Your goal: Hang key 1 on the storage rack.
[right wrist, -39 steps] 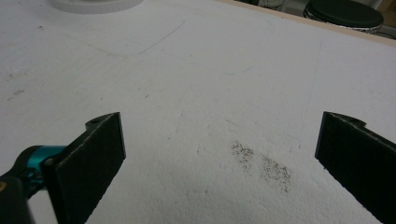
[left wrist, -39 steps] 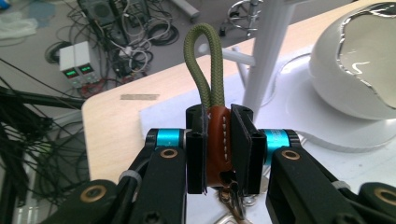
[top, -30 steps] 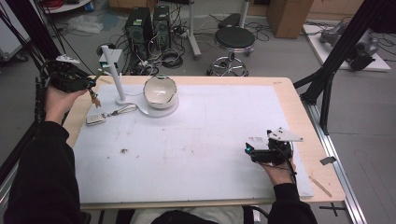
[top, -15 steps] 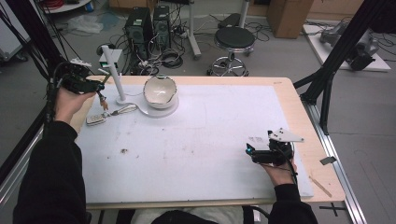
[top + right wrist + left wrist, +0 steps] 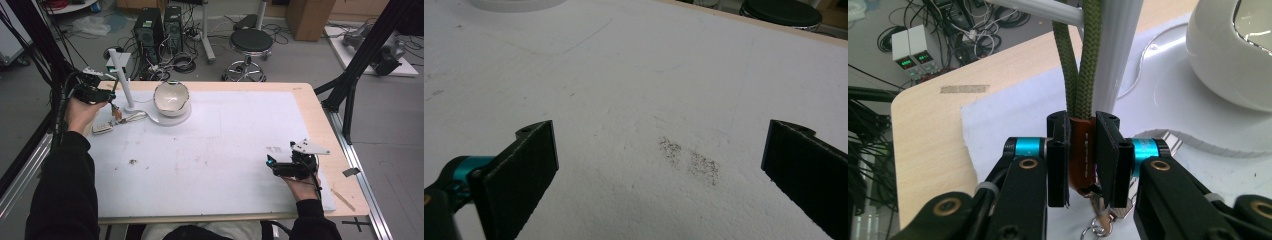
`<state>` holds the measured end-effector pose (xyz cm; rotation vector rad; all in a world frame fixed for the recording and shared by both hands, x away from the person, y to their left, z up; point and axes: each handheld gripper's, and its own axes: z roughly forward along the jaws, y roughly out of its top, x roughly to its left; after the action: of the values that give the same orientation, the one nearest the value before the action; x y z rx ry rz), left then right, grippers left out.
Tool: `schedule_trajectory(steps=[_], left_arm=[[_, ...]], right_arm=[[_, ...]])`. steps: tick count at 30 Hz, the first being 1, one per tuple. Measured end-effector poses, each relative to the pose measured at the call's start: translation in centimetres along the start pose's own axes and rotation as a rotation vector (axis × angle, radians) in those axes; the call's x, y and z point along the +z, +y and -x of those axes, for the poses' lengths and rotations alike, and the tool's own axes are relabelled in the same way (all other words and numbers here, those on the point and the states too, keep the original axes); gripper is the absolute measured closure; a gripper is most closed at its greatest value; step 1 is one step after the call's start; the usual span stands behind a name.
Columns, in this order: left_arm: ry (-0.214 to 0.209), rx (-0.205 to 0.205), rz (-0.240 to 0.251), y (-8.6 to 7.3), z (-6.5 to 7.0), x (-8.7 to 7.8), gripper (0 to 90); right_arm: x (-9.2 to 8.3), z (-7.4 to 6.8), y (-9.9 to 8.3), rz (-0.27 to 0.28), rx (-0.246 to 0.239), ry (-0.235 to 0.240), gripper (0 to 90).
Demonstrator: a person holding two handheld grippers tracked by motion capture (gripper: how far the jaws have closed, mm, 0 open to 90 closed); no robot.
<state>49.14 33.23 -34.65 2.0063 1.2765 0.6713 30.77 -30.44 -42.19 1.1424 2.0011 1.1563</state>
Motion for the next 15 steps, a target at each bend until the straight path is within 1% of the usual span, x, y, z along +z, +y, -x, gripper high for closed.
schedule_trajectory(steps=[1, 2, 3, 4, 5, 6, 7, 8, 9, 11, 12, 13, 15], left_arm=[[-0.005, -0.011, 0.012, 0.0, -0.1, -0.1, 75.2], [-0.012, -0.032, 0.036, 0.0, -0.2, -0.3, 74.4], [-0.018, -0.047, 0.048, 0.1, -0.2, -0.4, 69.0], [-0.024, -0.058, 0.064, 0.2, -0.3, -0.6, 60.8], [-0.023, -0.066, 0.078, 0.2, -0.4, -0.8, 60.8], [-0.024, -0.071, 0.088, 0.2, -0.5, -1.0, 55.3], [-0.029, -0.080, 0.094, 0.2, -0.5, -1.1, 46.9], [-0.034, -0.077, 0.085, 0.2, -0.5, -1.1, 39.8], [-0.028, -0.071, 0.074, 0.2, -0.4, -1.1, 31.0], [-0.025, -0.050, 0.036, 0.2, -0.2, -1.0, 12.8], [-0.030, -0.039, 0.019, 0.2, -0.1, -0.9, 5.9], [-0.037, -0.029, 0.008, 0.1, 0.1, -0.9, 1.6], [-0.078, -0.024, 0.003, 0.1, 0.2, -0.9, 1.7]], right_arm=[[0.0, -0.1, 0.0, -0.005, 0.001, 0.000, 0.6], [0.0, -0.1, 0.0, -0.009, -0.001, -0.001, 0.6], [0.0, -0.2, 0.0, -0.010, -0.006, -0.001, 0.6], [0.1, -0.2, 0.0, -0.012, -0.007, 0.001, 0.6], [0.1, -0.2, 0.0, -0.012, -0.007, 0.001, 0.6], [0.1, -0.2, 0.0, -0.014, -0.010, 0.001, 0.6], [0.0, -0.2, 0.0, -0.016, -0.010, 0.000, 0.6], [0.0, -0.2, 0.0, -0.015, -0.011, 0.001, 0.6], [0.0, -0.3, 0.0, -0.014, -0.007, 0.001, 0.6], [0.0, -0.2, 0.0, -0.012, -0.010, 0.001, 0.6], [0.0, -0.2, 0.0, -0.010, -0.014, -0.002, 0.6], [0.0, -0.2, 0.0, -0.010, -0.012, -0.001, 0.6], [0.0, -0.3, 0.1, -0.012, -0.010, 0.002, 0.6]])
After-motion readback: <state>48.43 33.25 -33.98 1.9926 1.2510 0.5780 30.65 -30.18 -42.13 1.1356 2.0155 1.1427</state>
